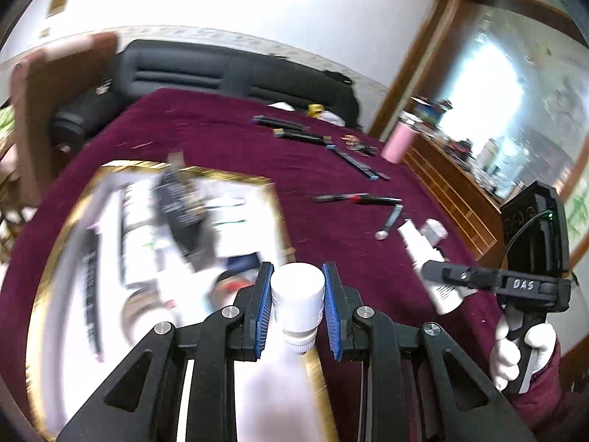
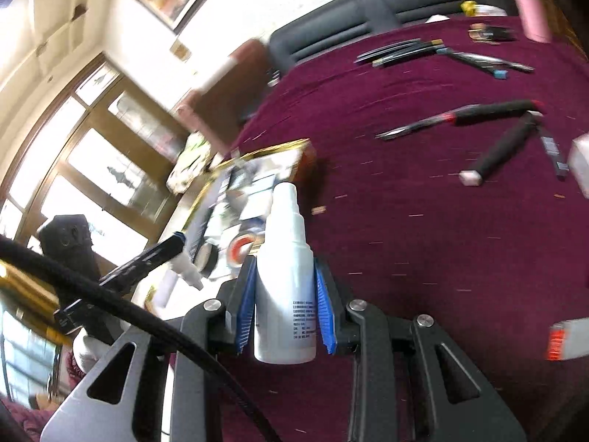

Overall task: Organize objects
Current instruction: 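Carry the dropper bottle and spray bottle over the tray with both grippers, then lower both bottles into the tray and open both grippers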

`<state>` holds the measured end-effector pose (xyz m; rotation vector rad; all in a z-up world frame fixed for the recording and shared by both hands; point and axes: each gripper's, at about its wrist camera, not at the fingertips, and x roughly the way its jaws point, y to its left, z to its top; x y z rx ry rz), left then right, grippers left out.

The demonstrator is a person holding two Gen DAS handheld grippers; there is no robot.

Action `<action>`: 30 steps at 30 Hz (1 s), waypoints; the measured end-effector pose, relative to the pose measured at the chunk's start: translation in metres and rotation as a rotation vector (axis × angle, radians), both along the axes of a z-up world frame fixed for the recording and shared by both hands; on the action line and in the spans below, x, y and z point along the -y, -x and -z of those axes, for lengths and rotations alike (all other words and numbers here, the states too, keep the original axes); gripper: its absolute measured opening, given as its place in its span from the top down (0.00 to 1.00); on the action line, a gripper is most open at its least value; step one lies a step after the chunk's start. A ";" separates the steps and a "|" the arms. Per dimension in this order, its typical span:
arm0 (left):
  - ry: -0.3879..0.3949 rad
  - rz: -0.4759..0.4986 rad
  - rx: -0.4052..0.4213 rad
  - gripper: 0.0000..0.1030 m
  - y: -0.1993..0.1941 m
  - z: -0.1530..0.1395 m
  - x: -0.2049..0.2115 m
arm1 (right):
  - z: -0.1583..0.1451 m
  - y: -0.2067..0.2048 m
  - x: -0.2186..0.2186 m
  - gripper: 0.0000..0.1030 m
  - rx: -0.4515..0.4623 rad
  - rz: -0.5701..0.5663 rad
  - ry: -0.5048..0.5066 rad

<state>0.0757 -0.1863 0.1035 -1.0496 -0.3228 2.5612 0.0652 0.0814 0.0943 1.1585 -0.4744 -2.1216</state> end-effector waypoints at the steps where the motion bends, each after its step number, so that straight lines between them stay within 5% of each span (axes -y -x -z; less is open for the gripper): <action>1: 0.004 -0.024 0.011 0.79 -0.004 0.004 0.012 | 0.001 0.001 0.013 0.73 0.005 -0.026 0.000; 12: 0.026 -0.110 0.109 0.78 -0.020 0.045 0.067 | 0.031 -0.008 0.145 0.73 0.055 -0.251 -0.142; 21: 0.032 -0.120 0.115 0.77 -0.023 0.058 0.081 | 0.049 -0.014 0.177 0.72 0.048 -0.268 -0.286; 25: 0.010 -0.127 0.117 0.60 -0.024 0.058 0.086 | 0.050 -0.009 0.180 0.72 0.057 -0.240 -0.301; 30: -0.040 -0.142 0.096 0.52 -0.027 0.052 0.094 | 0.046 -0.008 0.179 0.69 0.051 -0.216 -0.295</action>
